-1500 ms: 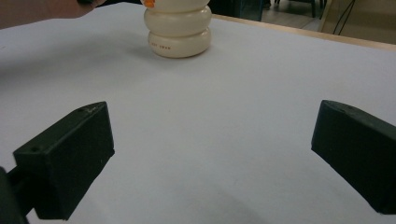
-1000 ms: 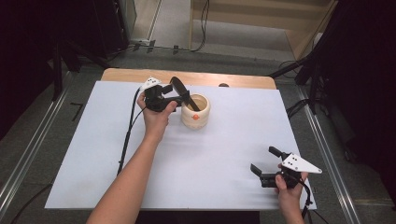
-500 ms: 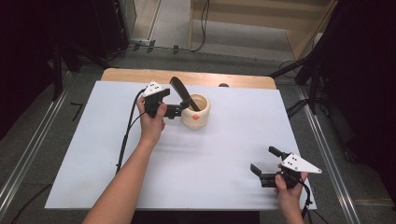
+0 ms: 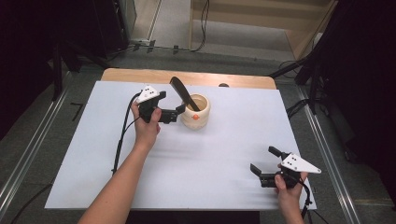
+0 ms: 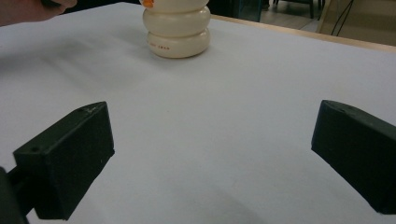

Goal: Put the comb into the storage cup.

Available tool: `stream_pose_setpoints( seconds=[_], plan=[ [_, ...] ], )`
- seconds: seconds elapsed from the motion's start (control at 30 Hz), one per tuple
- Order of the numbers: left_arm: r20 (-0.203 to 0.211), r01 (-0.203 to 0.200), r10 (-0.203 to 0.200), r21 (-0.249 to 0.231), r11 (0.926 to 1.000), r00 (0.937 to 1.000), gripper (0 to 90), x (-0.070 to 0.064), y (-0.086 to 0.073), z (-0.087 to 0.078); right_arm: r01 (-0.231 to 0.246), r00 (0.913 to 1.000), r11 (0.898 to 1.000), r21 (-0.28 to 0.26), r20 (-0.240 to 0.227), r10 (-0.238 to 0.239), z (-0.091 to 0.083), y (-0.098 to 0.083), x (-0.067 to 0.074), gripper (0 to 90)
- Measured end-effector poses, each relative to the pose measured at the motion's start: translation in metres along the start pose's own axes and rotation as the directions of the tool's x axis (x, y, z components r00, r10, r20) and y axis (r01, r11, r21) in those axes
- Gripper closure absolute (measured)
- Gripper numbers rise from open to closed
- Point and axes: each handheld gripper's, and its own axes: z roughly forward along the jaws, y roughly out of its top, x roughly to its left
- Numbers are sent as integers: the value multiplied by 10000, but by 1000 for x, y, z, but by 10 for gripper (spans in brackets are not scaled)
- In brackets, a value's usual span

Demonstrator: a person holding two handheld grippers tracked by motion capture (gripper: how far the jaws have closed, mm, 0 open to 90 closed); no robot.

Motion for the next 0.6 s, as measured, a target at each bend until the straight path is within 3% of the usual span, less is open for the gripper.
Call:
stream_pose_setpoints(
  seconds=[0.47, 0.6],
  plan=[
    [-41, -554, 554, -54, 9985, 9985, 0, -3, -12, -32, 30, 10000, 10000, -7, 38, -30, 0, 0, 1, 0],
    [-172, -543, 534, -544, 9970, 9984, 25, -5, -17, -45, 48, 10000, 10000, -5, 45, -48, 0, 0, 1, 0]
  ],
)
